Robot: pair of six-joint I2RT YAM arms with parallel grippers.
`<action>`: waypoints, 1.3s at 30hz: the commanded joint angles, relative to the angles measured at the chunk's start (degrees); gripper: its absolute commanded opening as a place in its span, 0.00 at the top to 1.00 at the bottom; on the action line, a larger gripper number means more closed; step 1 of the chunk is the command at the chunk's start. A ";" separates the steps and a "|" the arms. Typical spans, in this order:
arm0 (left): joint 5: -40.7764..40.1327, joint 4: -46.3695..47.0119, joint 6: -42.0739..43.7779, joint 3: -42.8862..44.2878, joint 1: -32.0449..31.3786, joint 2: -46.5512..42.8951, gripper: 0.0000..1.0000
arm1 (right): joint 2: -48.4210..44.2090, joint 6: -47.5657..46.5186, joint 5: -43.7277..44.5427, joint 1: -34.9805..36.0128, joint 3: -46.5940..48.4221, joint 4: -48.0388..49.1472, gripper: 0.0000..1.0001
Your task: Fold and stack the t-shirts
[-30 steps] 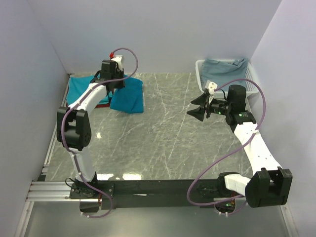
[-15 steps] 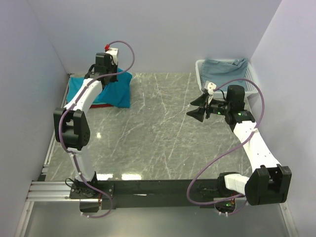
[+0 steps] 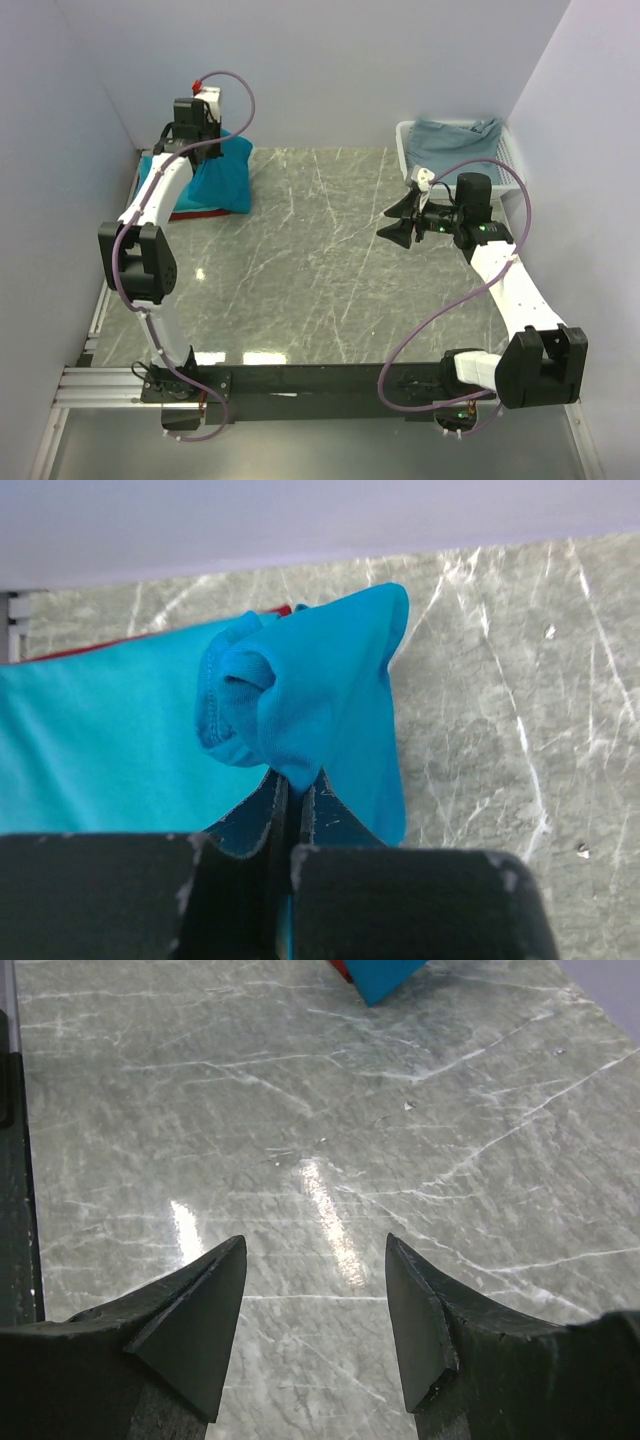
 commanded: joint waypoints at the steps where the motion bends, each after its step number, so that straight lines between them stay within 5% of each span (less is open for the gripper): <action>1: 1.93 0.82 0.49 5.20 0.66 -4.62 1.00 | 0.14 -0.98 -1.27 -0.46 1.66 -0.02 0.36; 39: 0.53 0.29 -2.67 4.42 4.97 -12.71 1.00 | 0.58 -1.94 -1.44 -0.37 1.84 -0.81 0.36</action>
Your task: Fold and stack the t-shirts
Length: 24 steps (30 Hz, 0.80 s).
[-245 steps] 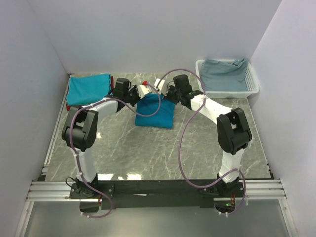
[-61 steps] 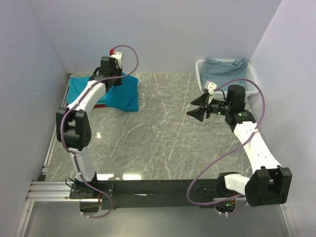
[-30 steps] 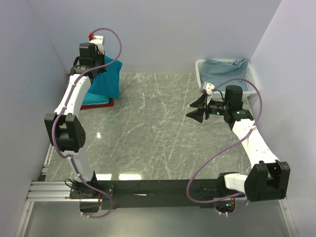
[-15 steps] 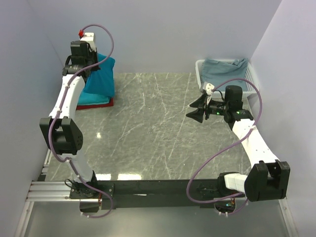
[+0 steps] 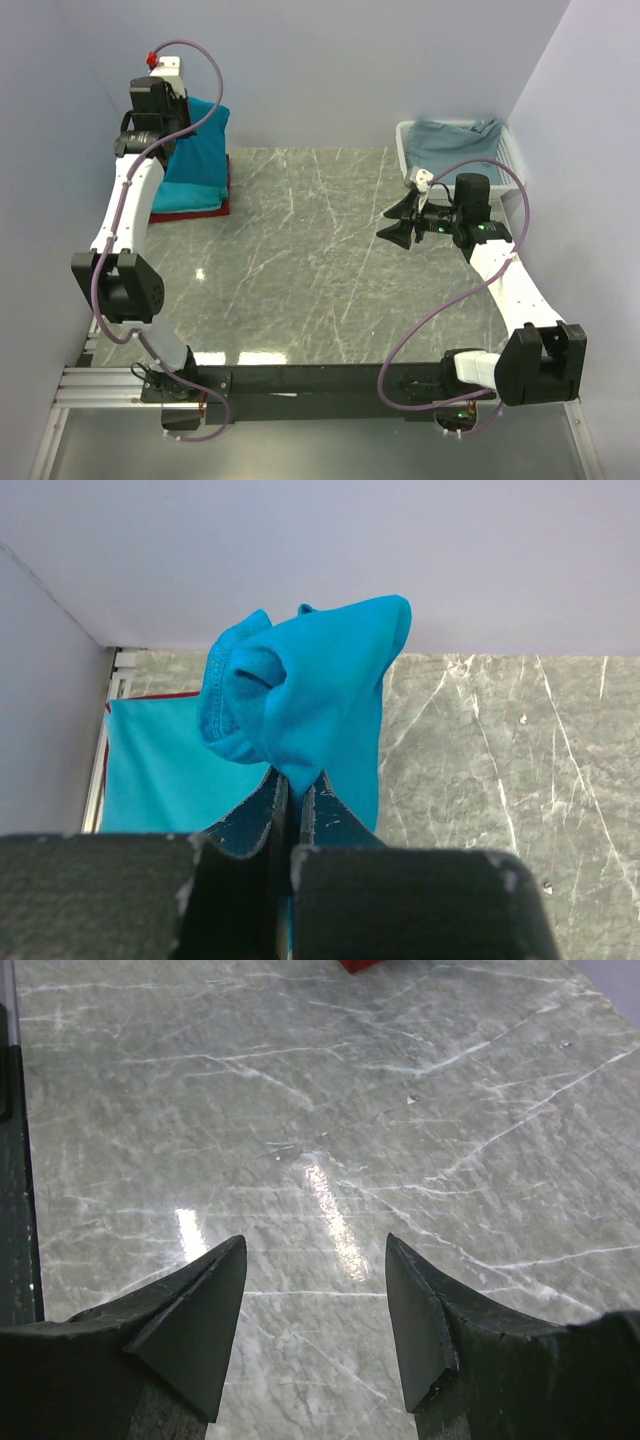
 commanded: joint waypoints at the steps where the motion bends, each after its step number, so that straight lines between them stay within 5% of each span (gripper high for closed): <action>1: -0.37 2.62 -0.13 -0.11 0.25 -3.29 1.00 | -0.23 -0.83 -1.40 -0.37 1.84 0.04 0.36; 24: 1.91 2.89 -0.13 -2.57 4.38 2.69 1.00 | -0.41 -1.27 -1.22 -0.54 1.93 -0.40 0.36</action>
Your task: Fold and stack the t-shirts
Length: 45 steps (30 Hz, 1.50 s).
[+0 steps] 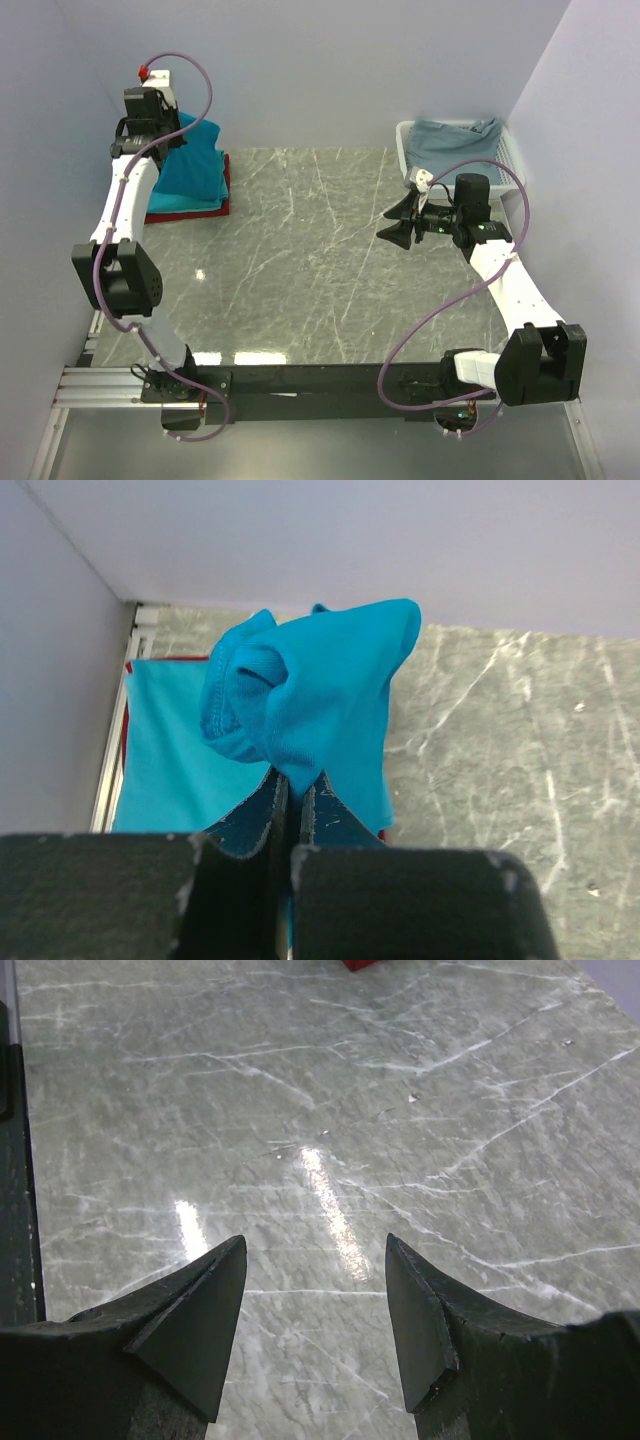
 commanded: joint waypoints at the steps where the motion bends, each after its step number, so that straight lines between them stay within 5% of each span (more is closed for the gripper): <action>1: 1.61 2.54 -0.16 0.40 0.86 1.77 1.00 | -0.43 -1.05 -1.22 -0.46 1.93 -0.12 0.36; 18: 1.35 5.52 1.68 10.58 6.05 16.53 1.00 | -0.08 -1.75 -1.40 -0.72 2.10 -0.73 0.36; 27: -6.65 7.28 3.09 14.37 7.28 25.94 1.00 | 0.89 -2.98 -1.31 -0.90 2.37 -1.96 0.36; 41: -3.75 7.29 -1.29 16.13 11.85 31.83 0.99 | 3.09 -4.21 -1.75 -0.98 3.16 -3.72 0.36; 45: -6.30 7.72 -4.63 16.57 13.60 31.66 0.74 | 3.44 -4.56 -1.66 -0.90 3.33 -4.16 0.36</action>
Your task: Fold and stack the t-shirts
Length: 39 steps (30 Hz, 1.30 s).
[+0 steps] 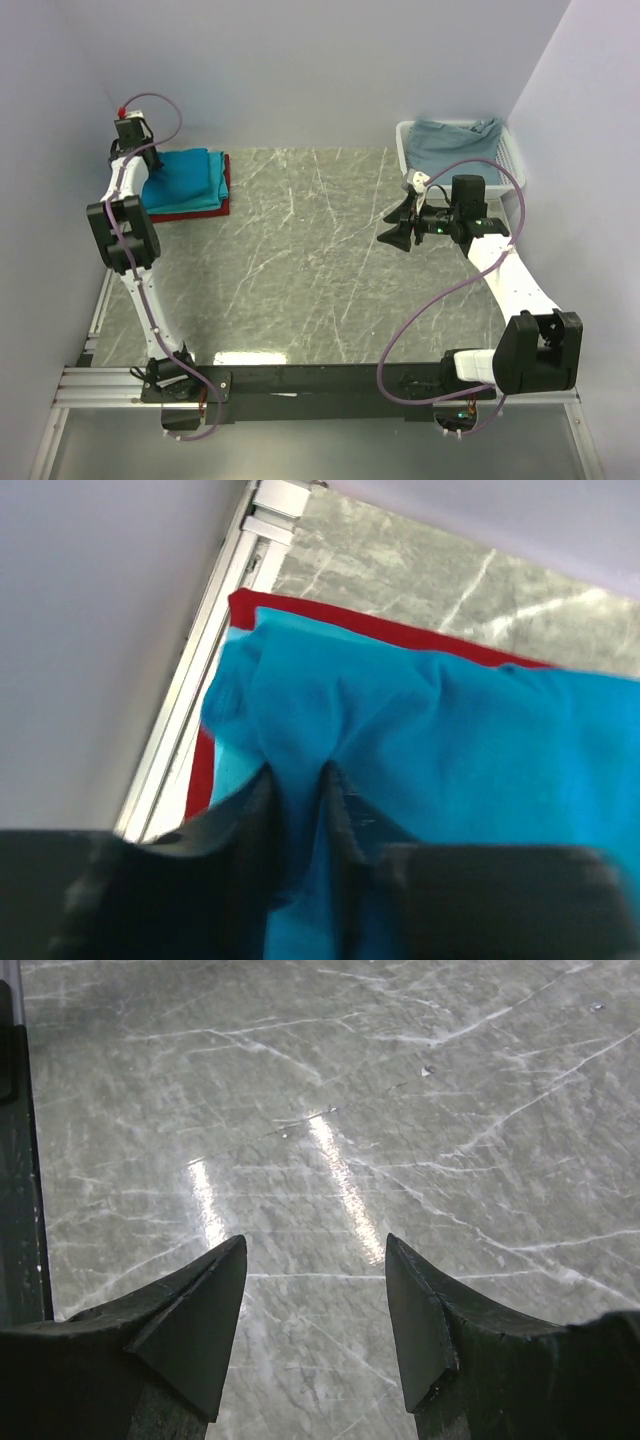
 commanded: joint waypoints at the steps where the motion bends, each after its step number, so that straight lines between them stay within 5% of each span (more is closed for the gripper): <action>1: -1.78 2.37 -4.66 3.28 1.91 -0.58 0.68 | 0.25 -1.26 -1.33 -0.48 2.61 -0.40 0.36; 7: -9.15 1.50 -12.56 3.81 4.37 -3.48 0.07 | 0.25 -1.79 -1.69 -0.31 2.88 -1.19 0.36; 17: 5.51 0.44 -17.14 4.34 5.17 -12.97 0.05 | -0.89 -2.05 -2.12 -0.39 3.14 -1.63 0.36; 22: 6.56 1.31 -18.37 2.50 5.34 -16.40 0.22 | -1.25 -2.76 -2.74 -0.39 3.58 -2.77 0.36; 23: 7.96 1.66 -18.64 1.28 5.34 -16.66 0.37 | -1.16 -2.85 -2.91 -0.39 3.67 -2.77 0.36; 25: 15.30 3.33 -19.78 -0.05 5.34 -17.37 0.50 | -1.16 -3.02 -3.00 -0.48 3.84 -3.30 0.36; 29: 21.24 3.25 -22.59 -1.81 5.34 -15.18 0.98 | -1.33 -3.29 -2.92 -0.39 3.84 -3.48 0.36; 35: 21.43 0.17 -21.72 -1.37 5.34 -9.64 1.00 | -1.25 -3.28 -2.83 -0.48 3.76 -3.39 0.36; 39: 14.33 1.05 -21.54 -3.66 5.34 -7.88 1.00 | -0.72 -3.46 -2.65 -0.48 3.93 -3.65 0.36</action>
